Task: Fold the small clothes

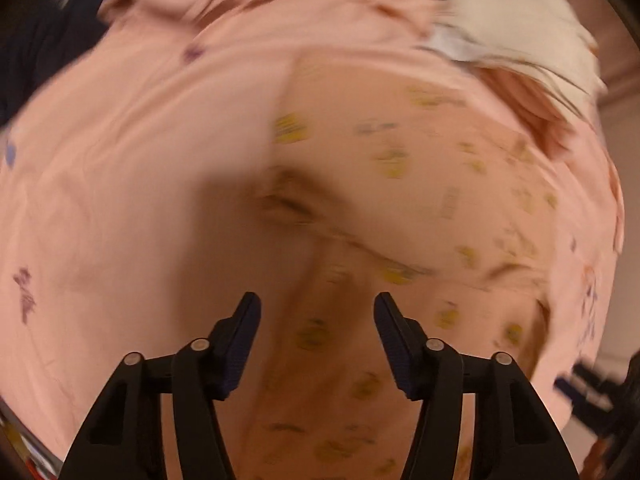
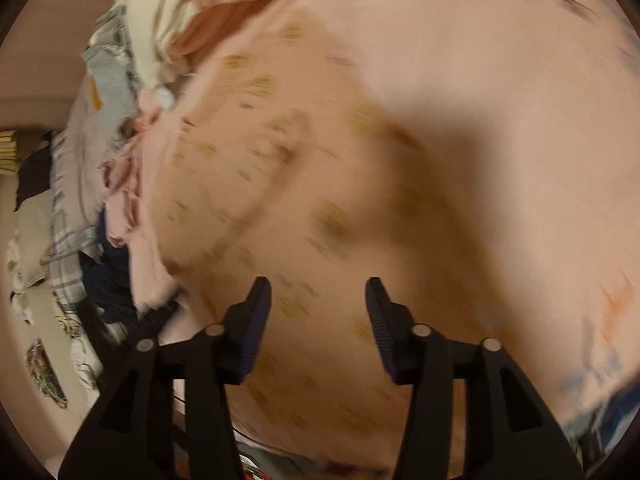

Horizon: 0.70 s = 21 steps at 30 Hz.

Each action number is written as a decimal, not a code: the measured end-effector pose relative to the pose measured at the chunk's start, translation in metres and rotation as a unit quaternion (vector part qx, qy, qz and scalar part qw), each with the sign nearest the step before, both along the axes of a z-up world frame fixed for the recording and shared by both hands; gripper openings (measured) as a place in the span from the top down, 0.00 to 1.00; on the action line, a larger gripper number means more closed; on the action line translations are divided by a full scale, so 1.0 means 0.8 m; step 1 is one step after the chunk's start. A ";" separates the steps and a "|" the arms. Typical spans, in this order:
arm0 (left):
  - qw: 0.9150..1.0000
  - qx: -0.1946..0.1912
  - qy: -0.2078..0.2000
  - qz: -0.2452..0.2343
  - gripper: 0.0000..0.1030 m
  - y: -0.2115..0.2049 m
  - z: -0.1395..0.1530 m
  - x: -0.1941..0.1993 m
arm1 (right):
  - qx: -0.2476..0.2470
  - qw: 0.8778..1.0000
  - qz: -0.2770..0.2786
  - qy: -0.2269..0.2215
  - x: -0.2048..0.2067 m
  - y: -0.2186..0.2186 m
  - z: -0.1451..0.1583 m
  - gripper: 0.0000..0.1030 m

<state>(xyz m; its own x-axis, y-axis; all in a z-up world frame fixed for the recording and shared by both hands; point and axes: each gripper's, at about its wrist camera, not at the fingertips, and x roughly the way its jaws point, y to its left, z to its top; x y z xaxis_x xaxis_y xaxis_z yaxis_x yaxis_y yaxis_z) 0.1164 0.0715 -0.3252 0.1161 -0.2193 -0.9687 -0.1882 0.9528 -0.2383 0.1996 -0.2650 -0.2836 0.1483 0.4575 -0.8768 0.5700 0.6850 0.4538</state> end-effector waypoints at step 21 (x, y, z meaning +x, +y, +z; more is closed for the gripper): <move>1.000 0.026 0.009 0.005 0.88 -0.023 -0.031 0.051 | -0.087 0.989 0.019 -0.122 0.145 0.008 0.035 0.93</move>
<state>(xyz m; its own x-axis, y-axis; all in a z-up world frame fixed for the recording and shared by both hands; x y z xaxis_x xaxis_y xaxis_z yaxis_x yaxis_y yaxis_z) 0.1575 0.0531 -0.3503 0.0999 -0.1683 -0.9807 -0.2015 0.9617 -0.1856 0.3153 -0.2588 -0.2552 0.3501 0.3113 -0.8835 0.4312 0.7837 0.4470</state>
